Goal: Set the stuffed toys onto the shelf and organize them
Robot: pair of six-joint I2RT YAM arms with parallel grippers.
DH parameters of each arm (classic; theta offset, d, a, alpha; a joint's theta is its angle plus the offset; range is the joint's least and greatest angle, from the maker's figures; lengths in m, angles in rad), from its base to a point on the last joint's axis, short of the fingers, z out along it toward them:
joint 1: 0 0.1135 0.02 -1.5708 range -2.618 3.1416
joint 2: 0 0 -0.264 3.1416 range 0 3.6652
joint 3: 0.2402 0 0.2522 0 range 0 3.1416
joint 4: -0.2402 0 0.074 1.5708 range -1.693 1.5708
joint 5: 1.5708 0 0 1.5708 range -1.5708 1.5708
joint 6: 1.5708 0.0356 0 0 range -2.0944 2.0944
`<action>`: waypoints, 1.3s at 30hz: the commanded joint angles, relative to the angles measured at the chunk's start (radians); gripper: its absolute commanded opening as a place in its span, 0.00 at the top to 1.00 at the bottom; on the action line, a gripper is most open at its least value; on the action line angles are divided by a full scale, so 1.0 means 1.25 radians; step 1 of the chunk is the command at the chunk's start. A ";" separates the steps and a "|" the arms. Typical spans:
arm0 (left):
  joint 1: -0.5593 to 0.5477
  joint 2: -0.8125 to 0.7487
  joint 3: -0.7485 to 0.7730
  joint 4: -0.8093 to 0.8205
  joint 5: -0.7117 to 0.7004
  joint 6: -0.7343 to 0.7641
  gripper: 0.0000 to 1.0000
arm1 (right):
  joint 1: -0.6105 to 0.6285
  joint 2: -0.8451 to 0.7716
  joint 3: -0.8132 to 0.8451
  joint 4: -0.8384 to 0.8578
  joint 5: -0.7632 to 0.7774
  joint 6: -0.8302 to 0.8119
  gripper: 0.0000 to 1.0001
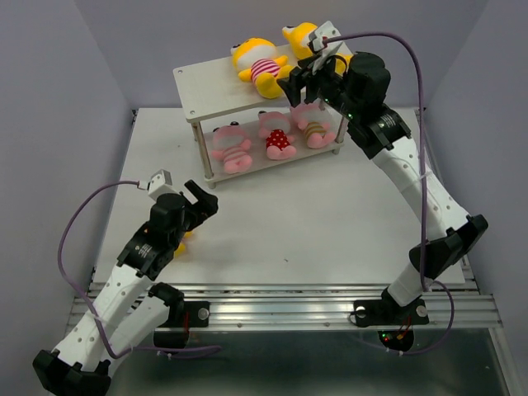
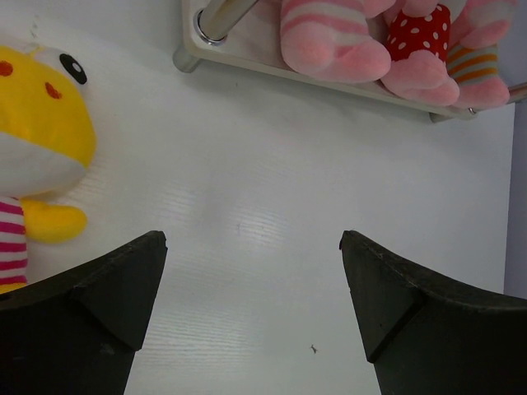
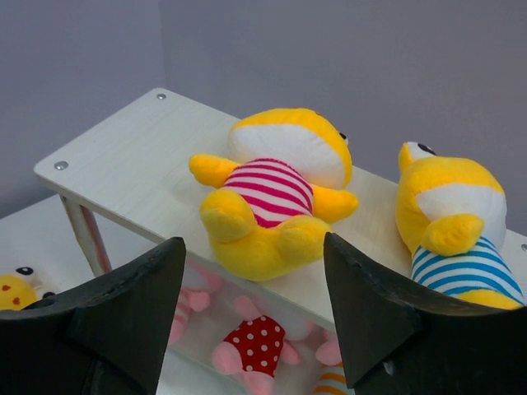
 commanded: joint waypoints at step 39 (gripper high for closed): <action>0.293 0.412 0.101 -0.053 -0.164 -0.051 0.13 | 0.006 -0.497 -0.857 0.265 -0.020 0.384 0.00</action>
